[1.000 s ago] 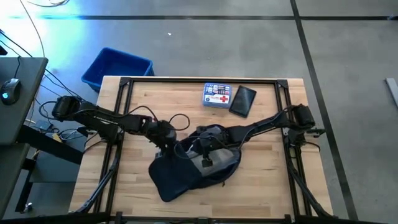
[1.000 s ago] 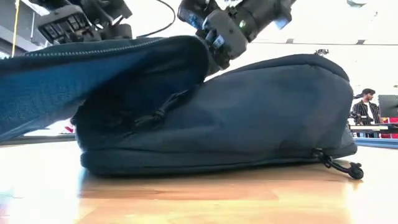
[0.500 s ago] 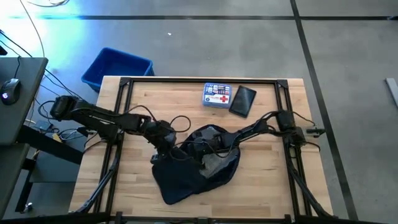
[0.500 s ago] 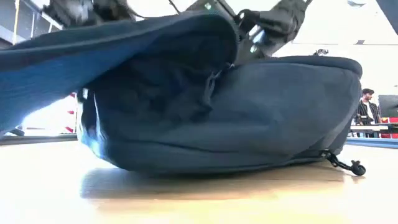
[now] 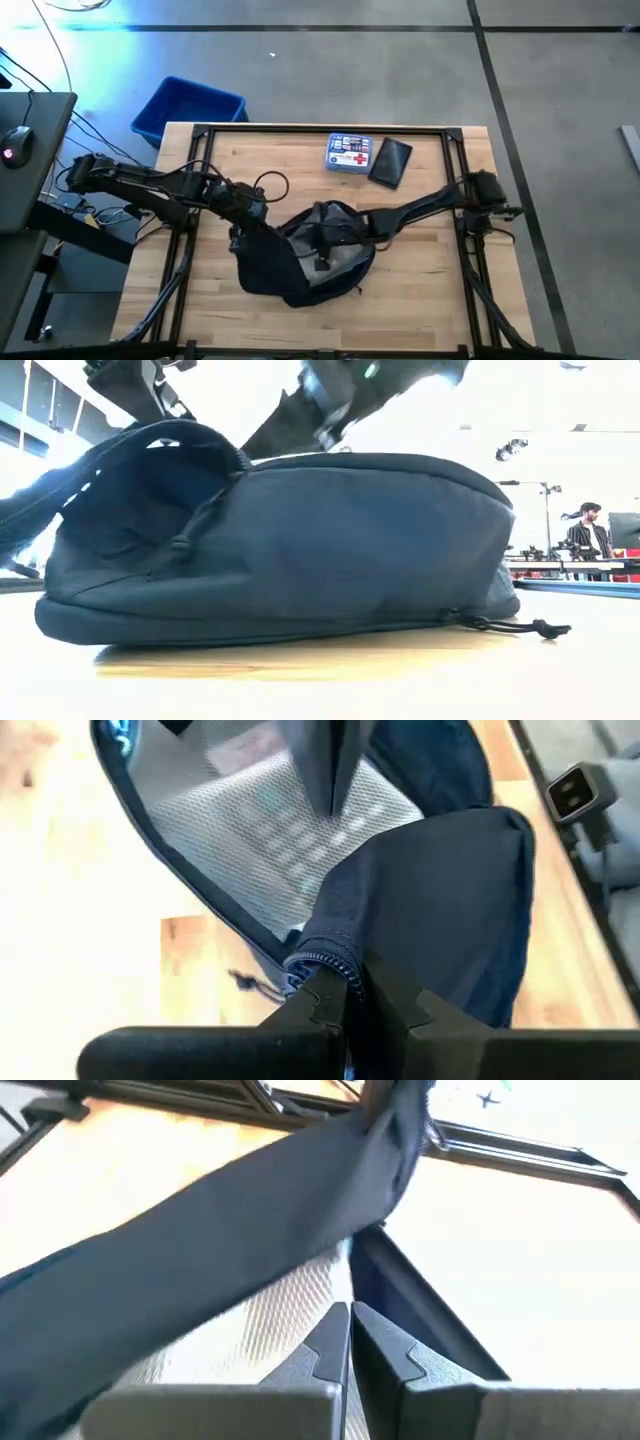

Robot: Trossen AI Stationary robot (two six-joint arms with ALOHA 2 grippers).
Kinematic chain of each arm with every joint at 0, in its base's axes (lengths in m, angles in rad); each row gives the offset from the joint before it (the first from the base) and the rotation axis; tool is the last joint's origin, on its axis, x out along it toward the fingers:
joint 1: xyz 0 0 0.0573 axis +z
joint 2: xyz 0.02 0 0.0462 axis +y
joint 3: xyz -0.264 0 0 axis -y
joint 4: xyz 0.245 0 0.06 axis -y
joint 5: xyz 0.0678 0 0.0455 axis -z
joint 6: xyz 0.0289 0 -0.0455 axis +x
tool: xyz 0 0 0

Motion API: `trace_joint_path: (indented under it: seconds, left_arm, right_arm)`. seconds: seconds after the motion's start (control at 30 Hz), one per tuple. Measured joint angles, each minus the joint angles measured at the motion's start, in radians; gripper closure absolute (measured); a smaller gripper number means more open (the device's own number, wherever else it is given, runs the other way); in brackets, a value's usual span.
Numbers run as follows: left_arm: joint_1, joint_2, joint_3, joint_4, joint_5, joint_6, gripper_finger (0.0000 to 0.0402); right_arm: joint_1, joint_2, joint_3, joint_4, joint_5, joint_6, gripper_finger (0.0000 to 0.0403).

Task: Unpack backpack
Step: Put the blue first aid kit in the black backpack

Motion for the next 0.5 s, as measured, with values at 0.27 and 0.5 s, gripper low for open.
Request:
trace_joint_path:
  seconds: [0.27,0.5]
  left_arm:
    - [0.001,0.000,0.000,-0.015,-0.052,0.032,0.0401]
    - [0.001,-0.001,0.000,-0.019,-0.053,-0.013,0.0385]
  right_arm:
    - [-0.106,-0.311,-0.001,-0.513,0.157,-0.019,0.0370]
    - [-0.412,-0.449,-0.002,-0.814,0.053,0.042,0.0267]
